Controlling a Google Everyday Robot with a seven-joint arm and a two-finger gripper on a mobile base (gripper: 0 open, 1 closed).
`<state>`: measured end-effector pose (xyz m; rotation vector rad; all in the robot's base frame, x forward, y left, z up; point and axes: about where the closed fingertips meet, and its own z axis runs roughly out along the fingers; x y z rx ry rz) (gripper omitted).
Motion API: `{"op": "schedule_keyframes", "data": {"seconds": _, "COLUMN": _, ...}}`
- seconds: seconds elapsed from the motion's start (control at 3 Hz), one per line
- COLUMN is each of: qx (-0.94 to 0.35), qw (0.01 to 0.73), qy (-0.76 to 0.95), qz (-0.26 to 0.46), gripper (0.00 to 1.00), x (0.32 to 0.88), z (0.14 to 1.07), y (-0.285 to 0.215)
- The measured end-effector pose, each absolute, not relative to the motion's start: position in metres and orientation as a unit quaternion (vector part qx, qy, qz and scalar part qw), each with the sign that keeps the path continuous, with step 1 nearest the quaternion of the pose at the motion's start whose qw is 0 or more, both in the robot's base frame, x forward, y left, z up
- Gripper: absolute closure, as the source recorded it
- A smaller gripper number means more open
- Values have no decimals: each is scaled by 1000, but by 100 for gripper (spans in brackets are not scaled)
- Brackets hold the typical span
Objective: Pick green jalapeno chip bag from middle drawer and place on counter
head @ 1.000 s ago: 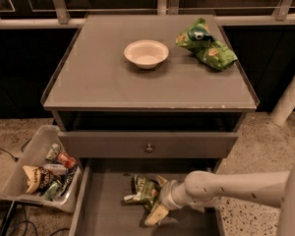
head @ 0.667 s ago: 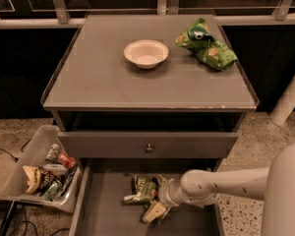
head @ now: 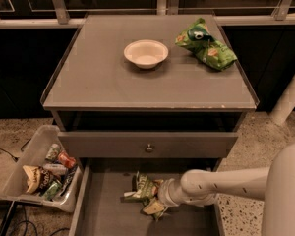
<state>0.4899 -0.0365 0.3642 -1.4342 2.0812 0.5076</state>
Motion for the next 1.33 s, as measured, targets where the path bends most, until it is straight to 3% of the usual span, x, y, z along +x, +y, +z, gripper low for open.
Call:
{"op": "schedule_keyframes", "data": {"seconds": 0.67, "qx": -540, "qw": 283, "qy": 767, "qz": 200, "gripper": 89, "x": 484, "z": 395, "y": -52}}
{"op": "schedule_keyframes", "data": {"seconds": 1.0, "qx": -549, "qw": 291, "qy": 753, "qz": 217, "gripper": 100, "x": 469, "z": 445, "y": -75}}
{"op": "schedule_keyframes", "data": {"seconds": 1.33, "qx": -563, "qw": 290, "qy": 737, "qz": 236, "gripper": 100, "x": 451, "z": 494, "y": -92}}
